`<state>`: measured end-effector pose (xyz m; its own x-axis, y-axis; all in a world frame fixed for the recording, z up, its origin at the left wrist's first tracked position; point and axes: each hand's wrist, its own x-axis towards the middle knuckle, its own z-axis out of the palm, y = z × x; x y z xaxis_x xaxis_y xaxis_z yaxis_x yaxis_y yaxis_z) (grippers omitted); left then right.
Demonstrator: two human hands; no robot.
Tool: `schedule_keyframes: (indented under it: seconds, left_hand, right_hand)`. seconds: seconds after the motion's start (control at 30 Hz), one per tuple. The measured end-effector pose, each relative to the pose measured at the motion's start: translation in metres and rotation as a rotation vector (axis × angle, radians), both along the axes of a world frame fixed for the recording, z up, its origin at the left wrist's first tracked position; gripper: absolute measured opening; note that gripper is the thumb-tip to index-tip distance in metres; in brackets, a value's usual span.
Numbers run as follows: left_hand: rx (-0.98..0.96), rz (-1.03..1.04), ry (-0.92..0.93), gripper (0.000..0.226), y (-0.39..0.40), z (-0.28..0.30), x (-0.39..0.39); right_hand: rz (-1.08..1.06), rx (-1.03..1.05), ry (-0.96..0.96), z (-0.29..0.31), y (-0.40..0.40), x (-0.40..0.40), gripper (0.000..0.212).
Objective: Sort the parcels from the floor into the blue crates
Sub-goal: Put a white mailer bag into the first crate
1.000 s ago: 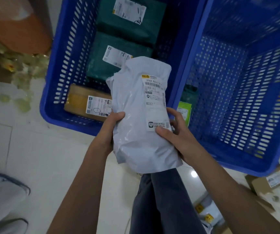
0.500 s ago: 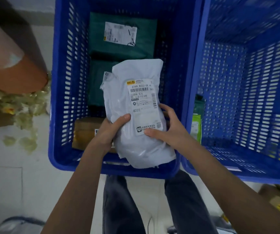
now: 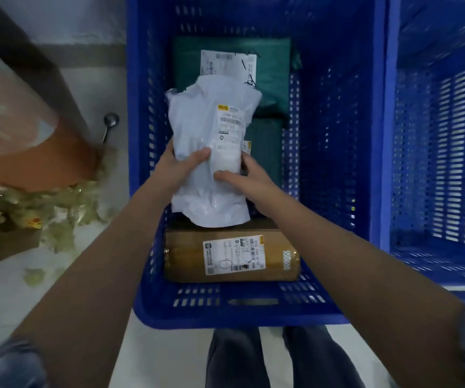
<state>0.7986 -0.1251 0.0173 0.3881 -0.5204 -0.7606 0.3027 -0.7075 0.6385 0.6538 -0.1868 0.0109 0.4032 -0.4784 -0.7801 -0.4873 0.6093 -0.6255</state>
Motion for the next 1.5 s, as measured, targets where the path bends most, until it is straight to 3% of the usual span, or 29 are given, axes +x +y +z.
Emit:
schedule_keyframes:
  seconds: [0.13,0.3,0.4,0.53,0.63,0.7,0.87,1.07,1.3,1.5]
  left_hand:
    - [0.019,0.053,-0.051,0.066,0.004,-0.023,0.004]
    - [0.08,-0.028,-0.282,0.057,0.011,-0.041,-0.008]
    - [0.121,-0.105,-0.412,0.065,0.017,-0.047,-0.009]
    - [0.161,-0.52,-0.722,0.071,0.023,-0.042,-0.02]
    - [0.291,-0.679,-0.682,0.078,0.019,-0.042,-0.033]
    - [0.362,-0.666,-0.651,0.081,0.015,-0.046,-0.038]
    - [0.465,-0.709,-0.774,0.081,0.006,-0.052,-0.038]
    - [0.494,-0.748,-0.814,0.08,0.003,-0.041,-0.049]
    - [0.32,-0.773,-0.97,0.052,0.001,0.003,-0.134]
    - [-0.048,-0.76,-0.95,0.039,-0.032,0.055,-0.249]
  right_hand:
    - [0.032,-0.074,0.046,-0.016,-0.001,0.015,0.065]
    - [0.169,-0.086,0.106,-0.038,0.008,0.01,0.065]
    - [0.198,-0.043,0.096,-0.044,0.015,0.01,0.069]
    - [0.192,-0.019,0.091,-0.048,0.011,0.01,0.065]
    - [0.18,0.013,0.091,-0.048,0.003,0.011,0.065]
    - [0.205,0.033,0.074,-0.047,-0.002,0.015,0.066]
    - [0.196,0.037,0.022,-0.043,-0.007,0.022,0.067]
    - [0.18,0.016,0.047,-0.018,0.005,-0.013,0.051]
    - [-0.182,-0.115,0.068,0.035,0.02,-0.119,0.02]
    - [-0.609,-0.302,0.047,0.106,0.029,-0.217,0.037]
